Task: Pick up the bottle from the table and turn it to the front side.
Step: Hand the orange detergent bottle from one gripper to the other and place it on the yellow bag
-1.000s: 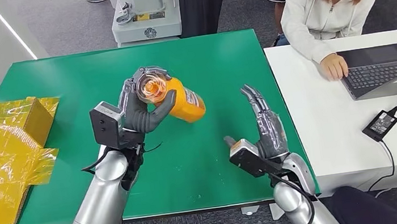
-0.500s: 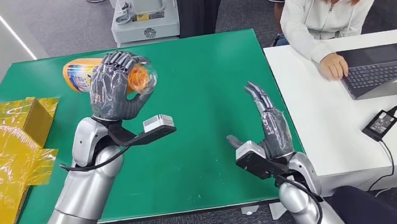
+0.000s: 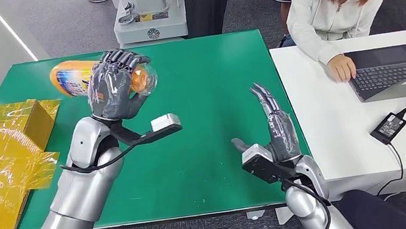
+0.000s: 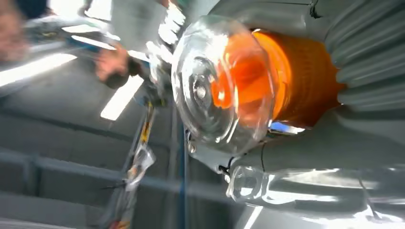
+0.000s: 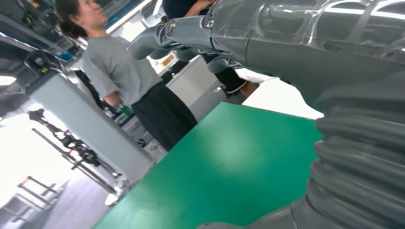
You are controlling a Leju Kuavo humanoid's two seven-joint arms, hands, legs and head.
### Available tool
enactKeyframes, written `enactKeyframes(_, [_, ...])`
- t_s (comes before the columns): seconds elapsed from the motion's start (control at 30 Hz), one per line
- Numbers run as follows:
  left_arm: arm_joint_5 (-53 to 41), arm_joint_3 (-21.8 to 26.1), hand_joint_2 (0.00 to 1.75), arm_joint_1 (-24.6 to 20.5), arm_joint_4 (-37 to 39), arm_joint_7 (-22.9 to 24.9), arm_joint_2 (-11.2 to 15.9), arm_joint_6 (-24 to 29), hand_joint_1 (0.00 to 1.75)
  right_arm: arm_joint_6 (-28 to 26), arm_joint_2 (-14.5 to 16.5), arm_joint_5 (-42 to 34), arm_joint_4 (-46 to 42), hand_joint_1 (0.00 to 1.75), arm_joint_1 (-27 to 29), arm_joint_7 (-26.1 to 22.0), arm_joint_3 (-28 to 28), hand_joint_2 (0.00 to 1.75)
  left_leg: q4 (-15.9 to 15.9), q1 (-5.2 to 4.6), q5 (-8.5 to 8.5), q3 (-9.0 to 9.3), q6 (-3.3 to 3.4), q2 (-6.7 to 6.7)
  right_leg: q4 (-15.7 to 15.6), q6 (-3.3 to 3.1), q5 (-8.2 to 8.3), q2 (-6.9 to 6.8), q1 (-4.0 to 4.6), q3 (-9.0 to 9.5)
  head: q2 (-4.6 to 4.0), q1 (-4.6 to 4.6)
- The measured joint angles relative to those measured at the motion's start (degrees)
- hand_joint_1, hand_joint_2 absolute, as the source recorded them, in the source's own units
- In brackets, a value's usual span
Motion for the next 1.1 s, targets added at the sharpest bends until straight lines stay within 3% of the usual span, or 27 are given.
enactKeyframes(0.07, [-11.40, -1.46, 1.75, -2.56, 2.60, 3.06, 1.04, 1.32, 1.75, -0.68, -0.11, -0.80, 0.01, 0.00, -0.08, -0.35, 0.31, 1.75, 0.00, 0.00, 0.01, 0.01, 0.00, 0.00, 0.02, 0.00, 0.00, 0.00, 0.00, 0.00, 0.00, -0.01])
enactKeyframes(0.13, [-16.15, -3.71, 1.75, -5.54, 5.88, 5.45, 2.22, 1.96, 1.75, -1.28, -0.21, -1.21, 0.01, 0.00, -0.13, -0.50, 0.61, 1.75, 0.00, 0.00, 0.01, 0.02, -0.01, 0.02, 0.03, -0.01, 0.01, 0.03, 0.00, 0.00, 0.00, -0.01])
enactKeyframes(0.37, [-16.41, -13.57, 1.75, -13.90, 15.85, 10.88, 6.46, 1.16, 1.75, -2.81, -0.76, -2.53, 0.01, 0.00, 0.45, -1.49, 0.82, 1.75, 0.00, 0.00, 0.01, 0.03, -0.01, 0.06, 0.05, -0.03, 0.02, 0.09, 0.00, -0.03, 0.00, -0.01])
enactKeyframes(0.57, [-16.37, -19.14, 1.75, -18.71, 21.03, 10.62, 9.07, 0.10, 1.75, -3.57, -1.10, -2.98, -0.27, 0.00, 1.09, -1.97, 0.82, 1.75, 0.00, 0.00, 0.01, 0.01, -0.01, 0.08, 0.05, -0.03, 0.02, 0.12, 0.00, -0.06, 0.00, -0.01])
enactKeyframes(0.73, [-16.35, -22.59, 1.75, -21.47, 24.84, 10.05, 9.38, -0.12, 1.75, -4.07, -1.16, -3.02, -1.19, 0.00, 1.74, -1.95, 0.82, 1.75, 0.00, 0.00, 0.01, 0.01, -0.01, 0.08, 0.05, -0.03, 0.02, 0.12, 0.00, -0.06, 0.00, -0.01])
enactKeyframes(1.1, [-16.26, -24.43, 1.75, -23.03, 28.20, 9.48, 9.29, -1.09, 1.75, -4.38, -1.49, -3.02, -2.11, 0.00, 2.73, -2.12, 0.82, 1.75, 0.00, 0.00, 0.01, 0.02, -0.01, 0.08, 0.05, -0.03, 0.02, 0.12, -0.01, -0.06, 0.00, 0.00])
